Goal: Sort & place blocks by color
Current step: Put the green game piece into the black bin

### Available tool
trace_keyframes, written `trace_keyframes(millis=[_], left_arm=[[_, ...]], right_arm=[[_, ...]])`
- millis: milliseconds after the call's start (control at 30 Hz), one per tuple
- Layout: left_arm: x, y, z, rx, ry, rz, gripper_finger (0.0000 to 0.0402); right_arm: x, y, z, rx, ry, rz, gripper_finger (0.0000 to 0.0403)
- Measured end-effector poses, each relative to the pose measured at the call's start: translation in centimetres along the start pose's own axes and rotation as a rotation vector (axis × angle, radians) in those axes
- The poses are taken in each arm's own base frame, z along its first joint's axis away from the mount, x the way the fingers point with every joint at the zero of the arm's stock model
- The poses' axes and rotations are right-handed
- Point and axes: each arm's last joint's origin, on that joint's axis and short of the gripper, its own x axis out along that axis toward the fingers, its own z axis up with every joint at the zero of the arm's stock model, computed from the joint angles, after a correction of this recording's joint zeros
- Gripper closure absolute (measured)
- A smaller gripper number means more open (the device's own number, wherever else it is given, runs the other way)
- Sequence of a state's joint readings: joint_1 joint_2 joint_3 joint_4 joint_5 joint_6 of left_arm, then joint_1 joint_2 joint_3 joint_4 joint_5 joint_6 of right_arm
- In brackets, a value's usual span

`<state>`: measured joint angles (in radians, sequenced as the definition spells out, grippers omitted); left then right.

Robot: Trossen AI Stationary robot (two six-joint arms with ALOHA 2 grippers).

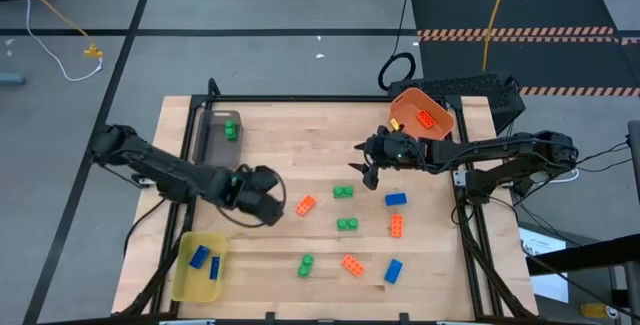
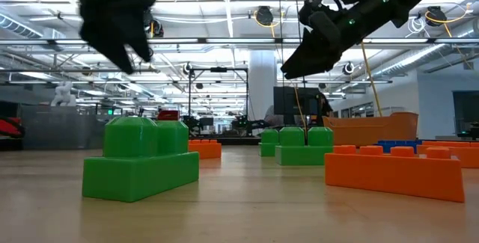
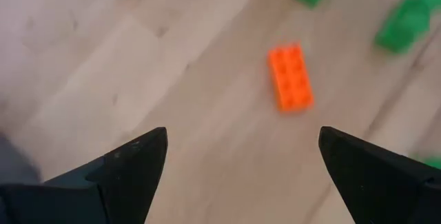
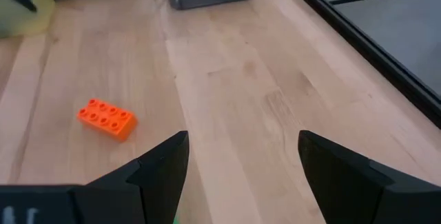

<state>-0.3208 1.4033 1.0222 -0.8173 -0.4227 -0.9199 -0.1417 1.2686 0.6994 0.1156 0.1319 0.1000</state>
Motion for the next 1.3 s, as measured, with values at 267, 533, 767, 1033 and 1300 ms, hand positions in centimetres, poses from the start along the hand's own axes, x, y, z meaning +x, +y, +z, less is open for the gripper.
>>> trace_keyframes(millis=[267,533,767,1033,1300], left_arm=[[4.7,-1.2,1.7,0.116,-0.013,-0.009,0.0023],[8.6,-0.8,2.2,0.219,0.059,0.031,0.0023],[9.0,-1.0,3.8,0.273,-0.044,-0.048,0.0023],[9.0,-0.9,4.4,0.297,-0.061,-0.091,0.0023],[9.0,-1.1,4.7,0.309,-0.088,-0.106,0.0023]], right_arm=[[0.0,0.3,-1.0,0.046,0.041,0.010,0.0140],[0.1,0.3,-3.7,0.072,0.115,0.005,0.0140],[0.3,1.8,-4.2,-0.028,0.115,0.062,0.0140],[2.0,3.6,-5.1,-0.190,0.086,0.123,0.0131],[4.3,4.0,-6.6,-0.132,0.113,0.122,0.0118]])
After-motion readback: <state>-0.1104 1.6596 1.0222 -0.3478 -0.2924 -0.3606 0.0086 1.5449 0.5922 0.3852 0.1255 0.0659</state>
